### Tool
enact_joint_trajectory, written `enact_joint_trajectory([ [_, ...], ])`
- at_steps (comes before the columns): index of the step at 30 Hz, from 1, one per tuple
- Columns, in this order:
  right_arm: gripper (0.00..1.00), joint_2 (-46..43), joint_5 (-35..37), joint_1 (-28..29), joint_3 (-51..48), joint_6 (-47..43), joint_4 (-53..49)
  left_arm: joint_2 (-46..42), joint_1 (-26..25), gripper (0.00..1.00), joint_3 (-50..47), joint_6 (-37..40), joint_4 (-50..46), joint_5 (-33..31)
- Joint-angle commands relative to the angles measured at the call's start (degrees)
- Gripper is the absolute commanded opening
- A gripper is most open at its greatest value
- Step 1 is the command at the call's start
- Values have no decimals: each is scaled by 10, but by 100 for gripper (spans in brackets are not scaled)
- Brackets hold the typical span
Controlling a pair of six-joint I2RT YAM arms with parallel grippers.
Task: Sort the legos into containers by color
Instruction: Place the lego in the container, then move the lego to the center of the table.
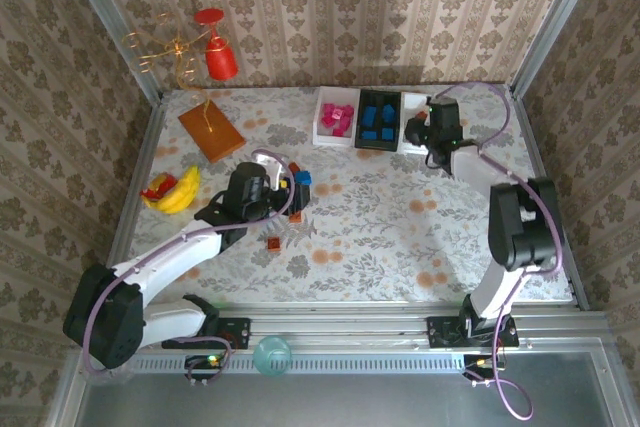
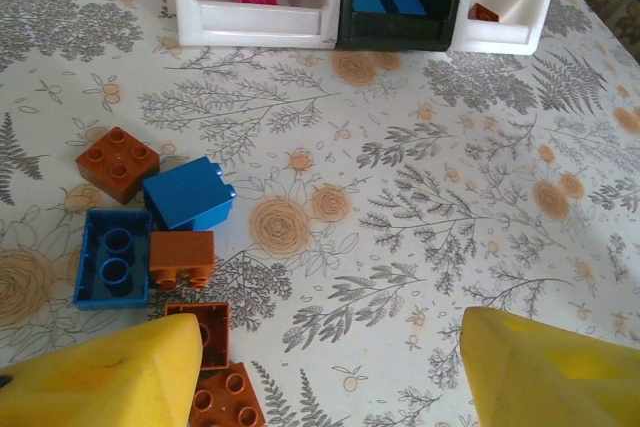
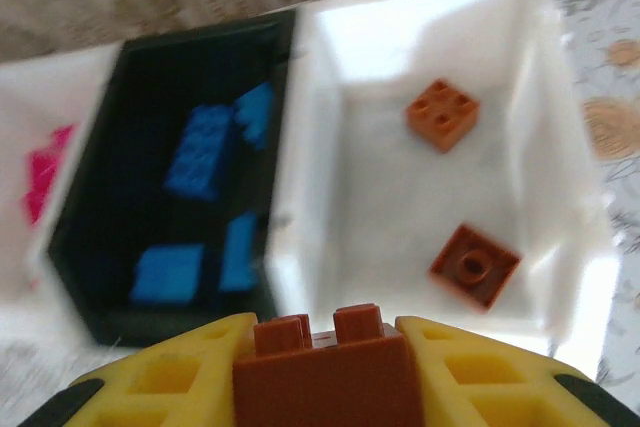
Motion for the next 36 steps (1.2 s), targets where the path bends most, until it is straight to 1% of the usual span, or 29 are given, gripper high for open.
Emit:
enact_joint_trajectory([
  [1, 39, 54, 24, -15, 62, 30, -35, -11, -9, 70, 16, -13, 7, -7],
  [4, 42, 99, 14, -26, 115, 32, -52, -25, -13, 70, 10, -11, 1, -15],
  [8, 51, 120, -7, -30, 160, 24, -71, -40, -14, 71, 5, -5, -10, -25],
  [11, 59, 99, -38, -30, 152, 22, -56, -45, -14, 71, 0, 4, -18, -38],
  [15, 64, 36, -123, -15, 85, 21, -14, -55, -9, 72, -17, 15, -27, -61],
  [17, 67, -8, -135, 14, 36, 7, 0, -65, 1, 72, -33, 14, -28, -63],
  [19, 70, -54, -120, 64, -22, -17, 11, -77, 21, 73, -53, 7, -27, -54],
  [21, 72, -84, -98, 117, -68, -36, 25, -85, 54, 73, -69, -2, -28, -29],
  [25, 74, -102, -85, 222, -121, -51, 58, -87, 131, 73, -88, -24, -42, 45],
  [27, 74, -97, -77, 270, -125, -57, 57, -87, 143, 73, -93, -22, -54, 58],
  [29, 76, -90, -54, 312, -126, -68, 48, -76, 138, 73, -88, -7, -74, 60],
  [31, 77, -88, -22, 331, -131, -67, 42, -55, 121, 73, -70, 2, -98, 49],
  [33, 78, -92, -5, 330, -145, -55, 50, -32, 96, 72, -52, 11, -116, 18],
  [34, 79, -96, 3, 329, -156, -53, 57, -20, 67, 71, -44, 14, -121, 2],
  [36, 79, -109, 18, 329, -179, -49, 68, 4, 45, 68, -32, 13, -120, -11],
])
